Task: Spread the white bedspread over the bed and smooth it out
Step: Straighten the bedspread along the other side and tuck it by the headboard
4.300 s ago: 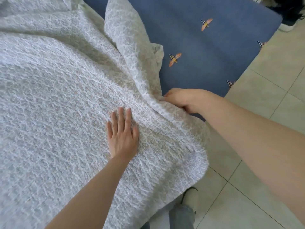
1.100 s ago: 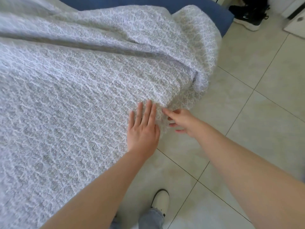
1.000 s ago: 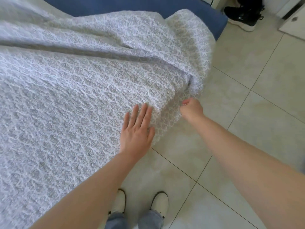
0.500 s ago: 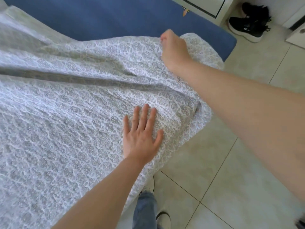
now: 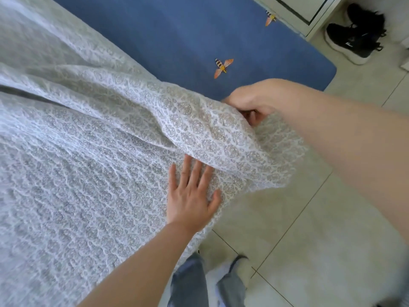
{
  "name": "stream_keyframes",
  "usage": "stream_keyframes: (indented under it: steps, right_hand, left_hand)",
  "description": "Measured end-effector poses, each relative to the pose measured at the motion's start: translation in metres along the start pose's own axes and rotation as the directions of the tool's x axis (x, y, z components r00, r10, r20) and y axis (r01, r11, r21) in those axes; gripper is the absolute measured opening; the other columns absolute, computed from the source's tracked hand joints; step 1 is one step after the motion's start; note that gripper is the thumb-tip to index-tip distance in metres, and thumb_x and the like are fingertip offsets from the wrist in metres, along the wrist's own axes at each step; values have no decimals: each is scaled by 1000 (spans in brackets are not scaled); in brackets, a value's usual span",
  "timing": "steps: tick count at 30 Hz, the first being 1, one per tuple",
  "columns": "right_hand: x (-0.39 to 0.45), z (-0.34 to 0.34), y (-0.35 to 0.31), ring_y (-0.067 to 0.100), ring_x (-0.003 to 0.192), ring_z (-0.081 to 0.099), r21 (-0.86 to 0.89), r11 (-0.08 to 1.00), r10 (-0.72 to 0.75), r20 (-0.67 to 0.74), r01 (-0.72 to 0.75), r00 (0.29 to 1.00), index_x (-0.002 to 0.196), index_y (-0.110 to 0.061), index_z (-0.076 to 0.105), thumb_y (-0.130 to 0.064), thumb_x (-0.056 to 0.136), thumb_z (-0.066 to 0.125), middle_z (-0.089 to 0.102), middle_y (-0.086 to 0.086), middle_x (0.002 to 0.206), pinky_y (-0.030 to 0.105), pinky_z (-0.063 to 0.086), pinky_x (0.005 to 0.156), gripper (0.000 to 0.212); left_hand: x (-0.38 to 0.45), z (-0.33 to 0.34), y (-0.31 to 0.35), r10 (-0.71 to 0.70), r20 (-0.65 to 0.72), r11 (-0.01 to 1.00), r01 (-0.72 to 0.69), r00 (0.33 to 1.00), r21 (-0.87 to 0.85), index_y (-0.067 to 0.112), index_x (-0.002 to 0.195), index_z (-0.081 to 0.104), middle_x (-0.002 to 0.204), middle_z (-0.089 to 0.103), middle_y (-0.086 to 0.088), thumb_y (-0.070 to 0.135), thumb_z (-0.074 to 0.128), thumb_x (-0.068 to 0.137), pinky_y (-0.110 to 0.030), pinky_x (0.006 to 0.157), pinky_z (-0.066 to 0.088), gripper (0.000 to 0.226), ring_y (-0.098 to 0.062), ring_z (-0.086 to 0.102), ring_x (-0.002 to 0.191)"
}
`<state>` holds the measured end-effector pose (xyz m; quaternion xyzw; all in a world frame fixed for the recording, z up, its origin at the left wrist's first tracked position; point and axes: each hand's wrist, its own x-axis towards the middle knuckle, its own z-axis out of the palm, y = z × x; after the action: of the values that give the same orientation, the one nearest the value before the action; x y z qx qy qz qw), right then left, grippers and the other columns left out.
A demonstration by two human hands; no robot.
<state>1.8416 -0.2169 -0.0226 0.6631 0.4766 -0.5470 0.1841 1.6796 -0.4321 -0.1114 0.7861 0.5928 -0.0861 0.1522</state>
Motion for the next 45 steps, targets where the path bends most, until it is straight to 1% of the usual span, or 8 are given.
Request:
stream_keyframes:
  steps: [7, 10, 13, 16, 24, 33, 37, 45]
  right_hand:
    - [-28, 17, 16, 29, 95, 69, -159, 987, 58, 375, 3, 925, 100, -5, 67, -16, 96, 56, 72, 12, 103, 45, 54, 91, 16]
    - [-29, -4, 22, 32, 95, 67, -298, 934, -199, 17, 195, 980, 97, -5, 66, -21, 95, 57, 68, 12, 100, 31, 54, 74, 19]
    - [-33, -83, 56, 27, 101, 60, -169, 943, -312, -746, 285, 588, 109, -6, 63, -27, 96, 53, 65, 11, 105, 33, 43, 76, 27]
    - [-30, -150, 107, 31, 121, 47, -16, 970, -84, -959, 244, 272, 126, -11, 50, -19, 100, 48, 56, 10, 118, 38, 39, 93, 28]
    - [11, -111, 145, 41, 148, 5, -221, 975, -186, -711, 35, 678, 154, -14, 5, -20, 92, 62, 12, 12, 161, 55, 27, 114, 85]
    - [-22, -11, 127, 32, 113, 51, -654, 754, -464, -589, -54, 662, 134, 0, 41, -65, 91, 44, 49, 17, 126, 40, 52, 82, 78]
    - [15, 18, 118, 13, 58, 50, -725, 666, -579, -355, 175, 734, 108, -4, 55, -21, 104, 43, 53, 0, 74, 24, 38, 45, 21]
    - [14, -11, 162, 23, 78, 55, -646, 719, -618, -426, 255, 661, 75, -22, 44, -56, 98, 36, 52, -4, 65, 43, 51, 76, 42]
  left_hand:
    - [0, -7, 4, -29, 55, 997, 25, 998, 77, 21, 146, 44, 151, 47, -8, 61, 10, 98, -59, 120, 10, 72, -32, 31, 148]
    - [0, -4, 2, -63, 21, 995, 62, 998, 73, 23, 154, 32, 161, 30, -10, 61, 13, 99, -58, 121, 12, 70, -30, 15, 153]
    - [-2, -1, 5, -60, -29, 996, 61, 998, 58, 28, 160, 2, 168, -2, -3, 59, 15, 98, -56, 122, 10, 70, -23, -6, 154]
    - [-2, -3, 6, -70, -46, 996, 73, 996, 54, 28, 160, 2, 168, -2, 0, 58, 18, 98, -56, 122, 9, 71, -21, -7, 154]
    - [0, -1, 12, -120, -71, 992, 121, 990, 22, 32, 159, 5, 168, 2, 4, 54, 26, 96, -53, 123, 3, 70, -19, -5, 154]
    - [18, -10, 13, -106, -70, 994, 107, 992, 14, 34, 159, -1, 167, -5, 6, 54, 22, 97, -54, 123, 4, 69, -18, -8, 154]
    - [8, -2, -2, -153, -47, 988, 154, 987, 24, 33, 159, -3, 167, -6, 6, 54, 23, 97, -54, 123, 4, 70, -18, -10, 154]
    - [48, -21, -10, -397, -71, 906, 379, 915, -188, 38, 157, -3, 166, -12, 10, 55, 4, 102, -53, 122, -10, 59, -13, -16, 152]
